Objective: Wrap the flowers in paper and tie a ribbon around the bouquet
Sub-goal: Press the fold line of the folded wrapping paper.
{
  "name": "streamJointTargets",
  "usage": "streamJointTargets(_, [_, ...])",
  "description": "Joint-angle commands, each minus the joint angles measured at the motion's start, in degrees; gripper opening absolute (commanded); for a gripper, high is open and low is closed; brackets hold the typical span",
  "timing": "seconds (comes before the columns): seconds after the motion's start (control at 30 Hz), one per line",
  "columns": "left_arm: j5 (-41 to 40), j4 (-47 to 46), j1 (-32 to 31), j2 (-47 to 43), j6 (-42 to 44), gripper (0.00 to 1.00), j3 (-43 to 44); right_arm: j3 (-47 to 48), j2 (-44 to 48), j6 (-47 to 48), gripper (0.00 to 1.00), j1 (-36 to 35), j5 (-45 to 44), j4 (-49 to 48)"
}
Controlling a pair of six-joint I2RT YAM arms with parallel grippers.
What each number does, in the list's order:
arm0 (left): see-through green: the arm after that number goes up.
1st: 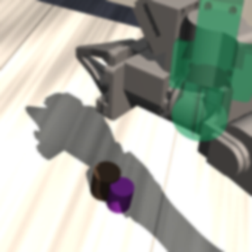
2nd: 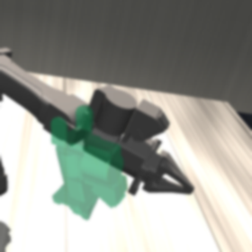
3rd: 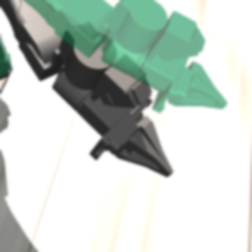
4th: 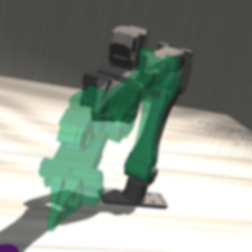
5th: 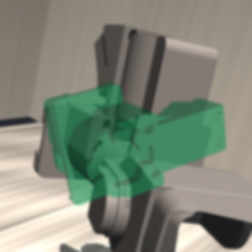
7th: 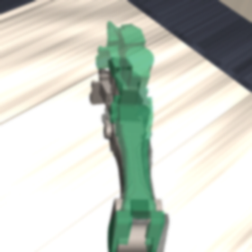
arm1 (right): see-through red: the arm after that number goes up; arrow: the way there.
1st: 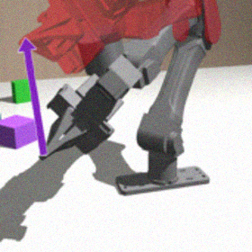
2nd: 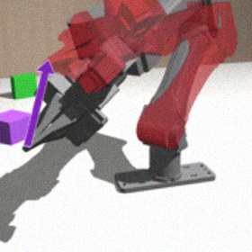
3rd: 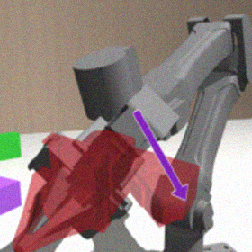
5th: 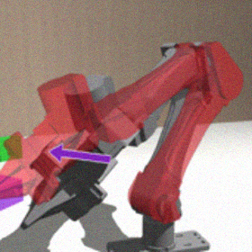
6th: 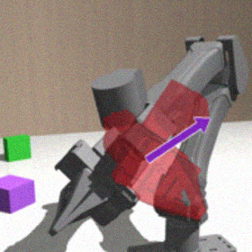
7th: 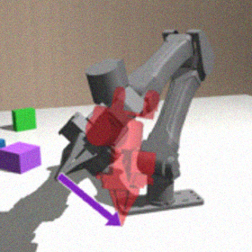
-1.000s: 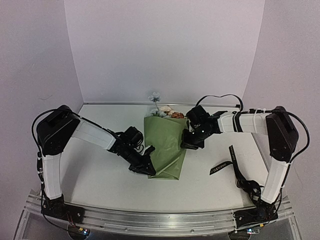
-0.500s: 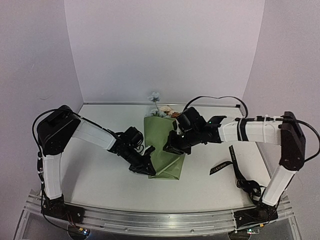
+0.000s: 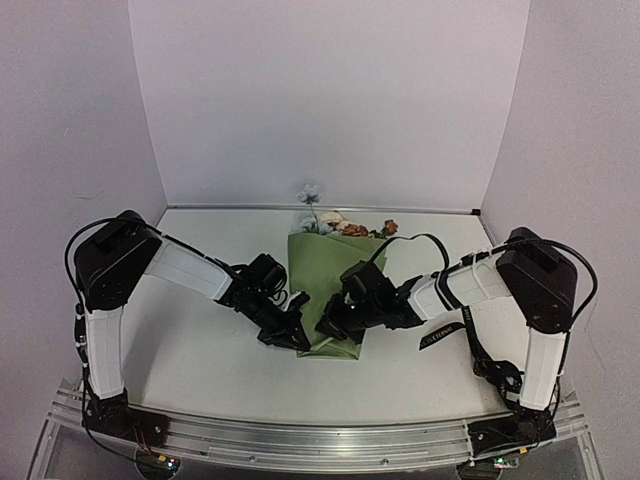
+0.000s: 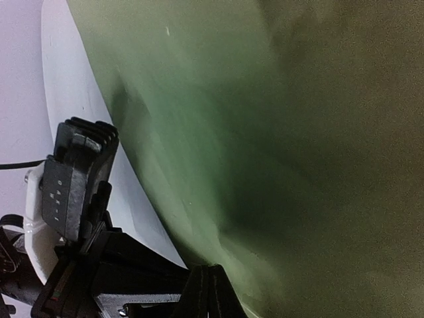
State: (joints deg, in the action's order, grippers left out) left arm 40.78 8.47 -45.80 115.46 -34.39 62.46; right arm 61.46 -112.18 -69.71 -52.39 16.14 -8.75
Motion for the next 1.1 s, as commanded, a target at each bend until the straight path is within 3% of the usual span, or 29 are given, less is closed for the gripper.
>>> streamJointTargets(0.0, [-4.98, 2.55, -0.21, 2.48, 0.76, 0.01, -0.54, -2.98, 0.43, -2.7, 0.03, -0.8, -3.22, -6.04])
streamJointTargets(0.57, [-7.89, 5.86, -0.17, 4.62, -0.15, 0.0, 0.16, -11.02, 1.94, -0.83, 0.02, 1.21, -7.73, -7.43])
streamJointTargets(1.07, [-8.77, 6.73, -0.19, 5.63, -0.69, 0.0, 0.07, -15.0, 5.98, 1.0, 0.03, 6.62, -3.7, -9.96])
